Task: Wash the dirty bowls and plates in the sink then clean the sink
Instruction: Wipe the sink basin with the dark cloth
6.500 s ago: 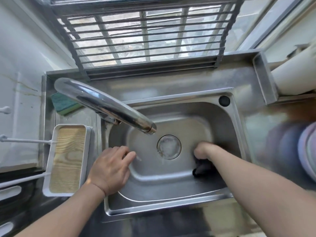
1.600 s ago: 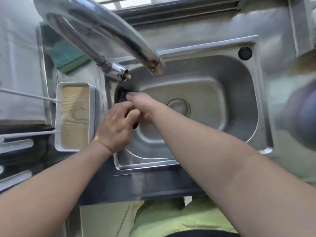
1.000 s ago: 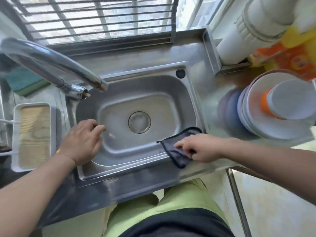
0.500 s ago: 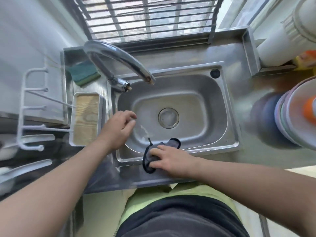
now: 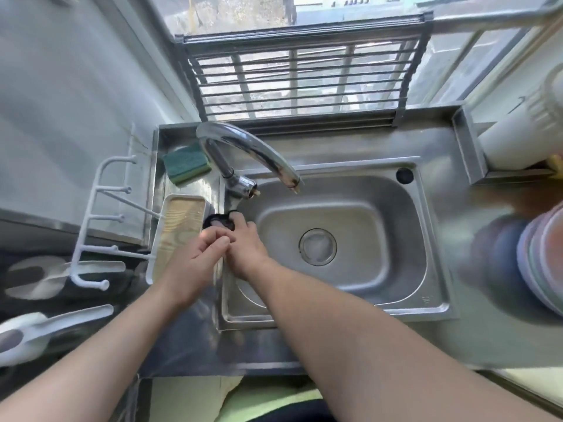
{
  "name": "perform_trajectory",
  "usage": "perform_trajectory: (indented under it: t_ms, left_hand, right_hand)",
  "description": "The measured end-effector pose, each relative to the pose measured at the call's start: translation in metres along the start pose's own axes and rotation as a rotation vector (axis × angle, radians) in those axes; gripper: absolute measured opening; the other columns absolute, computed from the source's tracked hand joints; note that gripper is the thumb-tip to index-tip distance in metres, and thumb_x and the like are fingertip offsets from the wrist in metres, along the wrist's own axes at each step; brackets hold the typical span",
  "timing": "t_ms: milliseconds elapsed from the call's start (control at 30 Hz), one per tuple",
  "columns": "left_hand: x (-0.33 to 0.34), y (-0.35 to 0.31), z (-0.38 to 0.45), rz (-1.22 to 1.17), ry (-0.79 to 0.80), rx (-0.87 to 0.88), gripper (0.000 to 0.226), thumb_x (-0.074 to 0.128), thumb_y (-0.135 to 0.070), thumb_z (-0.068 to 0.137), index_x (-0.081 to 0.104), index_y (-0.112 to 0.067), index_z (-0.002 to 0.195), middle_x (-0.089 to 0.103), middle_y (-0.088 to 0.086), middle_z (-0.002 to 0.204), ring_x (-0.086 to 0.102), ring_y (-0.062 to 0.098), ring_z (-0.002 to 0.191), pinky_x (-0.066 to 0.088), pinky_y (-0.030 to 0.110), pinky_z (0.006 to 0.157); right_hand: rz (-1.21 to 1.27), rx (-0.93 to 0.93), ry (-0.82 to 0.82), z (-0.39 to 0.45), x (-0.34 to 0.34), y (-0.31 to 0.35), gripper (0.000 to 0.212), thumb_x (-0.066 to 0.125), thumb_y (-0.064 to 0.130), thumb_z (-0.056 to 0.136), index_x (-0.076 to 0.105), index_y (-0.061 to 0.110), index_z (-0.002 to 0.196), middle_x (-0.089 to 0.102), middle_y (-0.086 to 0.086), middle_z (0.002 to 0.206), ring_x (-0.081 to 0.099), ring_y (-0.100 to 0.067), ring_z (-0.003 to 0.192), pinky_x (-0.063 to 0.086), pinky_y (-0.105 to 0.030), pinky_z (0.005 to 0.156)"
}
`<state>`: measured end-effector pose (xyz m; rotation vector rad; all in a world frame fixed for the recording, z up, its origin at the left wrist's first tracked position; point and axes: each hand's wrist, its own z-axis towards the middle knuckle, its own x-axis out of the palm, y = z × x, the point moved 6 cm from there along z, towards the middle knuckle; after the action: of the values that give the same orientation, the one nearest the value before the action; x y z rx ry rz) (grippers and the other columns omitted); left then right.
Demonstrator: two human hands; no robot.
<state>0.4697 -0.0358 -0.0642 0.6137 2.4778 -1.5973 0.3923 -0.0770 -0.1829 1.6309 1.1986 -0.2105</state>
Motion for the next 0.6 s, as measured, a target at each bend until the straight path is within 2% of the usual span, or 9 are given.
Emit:
perform_trajectory:
  t_ms: [67,100,167,233,300,367,433,533,600]
  left_hand:
    - [-0.004,-0.002,-0.005,-0.002,-0.035,0.026,0.034,0.055,-0.061,0.086,0.073,-0.038,0.105,0.075,-0.006,0.103,0.069,0.014,0.106,0.050,0.038,0.096]
    - [-0.002,-0.006,-0.008,-0.025,-0.047,0.034,0.030,0.056,-0.057,0.088,0.073,-0.038,0.103,0.075,-0.005,0.102,0.070,0.013,0.103,0.051,0.035,0.093]
    - [0.005,-0.011,-0.011,-0.080,-0.049,0.041,0.022,0.057,-0.048,0.090,0.075,-0.037,0.099,0.075,-0.005,0.096,0.071,0.010,0.095,0.052,0.027,0.087]
    - [0.014,-0.013,-0.011,-0.126,-0.031,0.036,0.022,0.058,-0.048,0.089,0.076,-0.037,0.095,0.074,-0.006,0.089,0.069,0.010,0.089,0.054,0.028,0.084]
    - [0.023,-0.012,-0.012,-0.164,-0.019,-0.004,0.020,0.059,-0.043,0.092,0.076,-0.032,0.094,0.072,-0.006,0.085,0.067,0.012,0.087,0.054,0.027,0.082]
    - [0.034,-0.009,-0.014,-0.171,0.005,-0.031,0.020,0.059,-0.035,0.100,0.075,-0.025,0.096,0.070,-0.004,0.086,0.066,0.014,0.087,0.053,0.024,0.080]
    - [0.046,-0.008,-0.016,-0.131,0.032,-0.059,0.023,0.056,-0.034,0.105,0.074,-0.022,0.101,0.070,0.000,0.090,0.065,0.017,0.089,0.052,0.026,0.082]
    - [0.062,-0.012,-0.019,-0.119,0.074,-0.093,0.024,0.054,-0.034,0.107,0.075,-0.024,0.103,0.069,0.002,0.093,0.065,0.021,0.091,0.051,0.029,0.082]
    - [0.070,-0.018,-0.021,-0.102,0.092,-0.099,0.024,0.055,-0.047,0.096,0.075,-0.034,0.100,0.071,-0.006,0.090,0.066,0.020,0.091,0.051,0.035,0.084]
  right_hand:
    - [-0.028,-0.015,0.012,0.016,-0.003,-0.006,0.069,0.049,0.023,0.093,0.024,0.036,0.157,0.015,-0.001,0.170,0.028,-0.039,0.148,0.041,-0.051,0.111]
    - [-0.016,-0.011,0.023,0.011,-0.010,-0.007,0.073,0.050,0.020,0.094,0.021,0.031,0.160,0.017,-0.004,0.170,0.032,-0.040,0.148,0.043,-0.044,0.111]
    - [0.064,-0.077,0.036,-0.013,-0.026,-0.003,0.062,0.050,0.011,0.100,0.032,0.017,0.159,0.036,-0.016,0.160,0.048,-0.036,0.137,0.050,-0.026,0.097]
    - [0.067,-0.120,0.111,-0.047,-0.021,-0.004,0.050,0.055,0.007,0.097,0.052,0.019,0.146,0.060,-0.010,0.137,0.062,-0.034,0.117,0.051,-0.031,0.089]
    - [0.084,-0.131,0.262,-0.088,0.003,-0.014,0.048,0.062,0.008,0.092,0.062,0.031,0.133,0.069,0.002,0.123,0.066,-0.027,0.106,0.053,-0.035,0.092]
    - [-0.015,-0.158,0.396,-0.129,0.025,-0.026,0.049,0.066,0.014,0.090,0.066,0.042,0.130,0.069,0.009,0.130,0.063,-0.024,0.112,0.050,-0.037,0.102]
    - [-0.057,-0.164,0.391,-0.161,0.022,-0.037,0.041,0.062,0.017,0.091,0.072,0.041,0.121,0.071,0.014,0.127,0.059,-0.024,0.114,0.045,-0.039,0.107]
    - [0.060,0.044,0.348,-0.199,-0.022,-0.065,0.040,0.056,0.003,0.091,0.077,0.030,0.112,0.075,0.006,0.118,0.064,-0.020,0.112,0.048,-0.032,0.104]
    - [0.050,0.211,0.358,-0.220,-0.058,-0.102,0.040,0.053,0.002,0.090,0.077,0.028,0.110,0.075,0.006,0.110,0.067,-0.019,0.108,0.051,-0.023,0.089]
